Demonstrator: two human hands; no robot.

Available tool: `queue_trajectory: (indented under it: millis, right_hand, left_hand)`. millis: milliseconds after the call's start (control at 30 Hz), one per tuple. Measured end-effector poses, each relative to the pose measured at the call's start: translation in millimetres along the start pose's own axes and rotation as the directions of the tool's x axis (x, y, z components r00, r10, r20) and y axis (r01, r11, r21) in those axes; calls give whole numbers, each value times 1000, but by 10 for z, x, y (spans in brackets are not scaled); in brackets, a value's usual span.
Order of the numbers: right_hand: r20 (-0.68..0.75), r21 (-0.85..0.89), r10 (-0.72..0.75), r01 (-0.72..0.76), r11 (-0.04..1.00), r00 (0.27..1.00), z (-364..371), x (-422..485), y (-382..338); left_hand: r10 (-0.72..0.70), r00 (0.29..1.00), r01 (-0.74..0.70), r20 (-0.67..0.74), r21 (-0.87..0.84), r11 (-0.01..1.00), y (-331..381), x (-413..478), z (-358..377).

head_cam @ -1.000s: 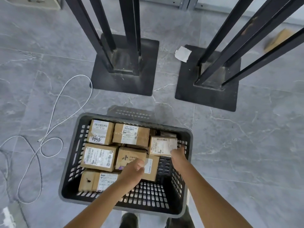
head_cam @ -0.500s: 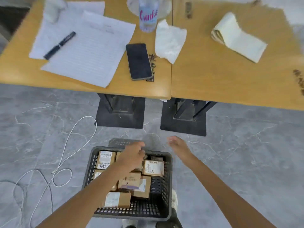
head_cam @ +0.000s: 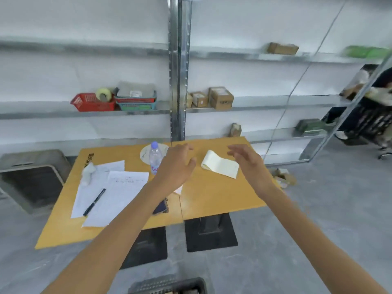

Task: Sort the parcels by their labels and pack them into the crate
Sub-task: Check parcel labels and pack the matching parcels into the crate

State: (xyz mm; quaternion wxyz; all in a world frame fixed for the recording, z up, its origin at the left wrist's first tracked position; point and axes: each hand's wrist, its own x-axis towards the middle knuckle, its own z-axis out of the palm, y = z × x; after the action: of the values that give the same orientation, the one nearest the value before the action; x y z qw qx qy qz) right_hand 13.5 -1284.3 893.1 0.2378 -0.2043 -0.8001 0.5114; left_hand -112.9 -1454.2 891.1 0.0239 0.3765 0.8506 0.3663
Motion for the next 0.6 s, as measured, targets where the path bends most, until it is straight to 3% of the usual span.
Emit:
queue_trajectory:
  millis: [200,333,600]
  right_hand:
    - [-291,10,-75,81,997,954,-996,-148,-169]
    - [-466,10,-64,78,997,882,-1793,-266,126]
    - [-582,21,21,-10,1000,813,-3696,-240,1262]
  left_hand:
    - [196,979,-196,-51,3,981,894,305,97]
    - [269,963,-269,27,-14,963,1409,456,638]
    - [337,930,-334,146,-41,942,2677,965,2338]
